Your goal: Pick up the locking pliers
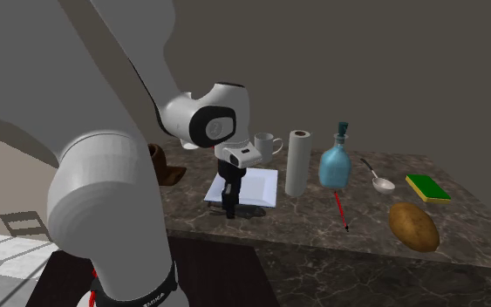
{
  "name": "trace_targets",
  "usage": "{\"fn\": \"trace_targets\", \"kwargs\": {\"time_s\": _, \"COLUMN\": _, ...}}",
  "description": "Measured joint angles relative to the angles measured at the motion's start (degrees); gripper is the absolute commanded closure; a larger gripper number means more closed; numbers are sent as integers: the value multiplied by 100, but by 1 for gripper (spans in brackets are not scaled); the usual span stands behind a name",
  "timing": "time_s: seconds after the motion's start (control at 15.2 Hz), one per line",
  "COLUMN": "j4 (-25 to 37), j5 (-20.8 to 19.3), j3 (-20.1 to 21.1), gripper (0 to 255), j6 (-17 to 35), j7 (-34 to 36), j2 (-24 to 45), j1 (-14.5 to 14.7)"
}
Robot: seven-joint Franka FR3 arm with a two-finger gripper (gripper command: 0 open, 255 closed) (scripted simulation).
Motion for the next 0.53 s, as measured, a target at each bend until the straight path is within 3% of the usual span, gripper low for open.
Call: {"fn": "trace_targets", "kwargs": {"time_s": 0.53, "j4": 5, "j5": -11, "j3": 11, "gripper": 255, "j6": 33, "j7": 7, "j2": 26, "j1": -13}}
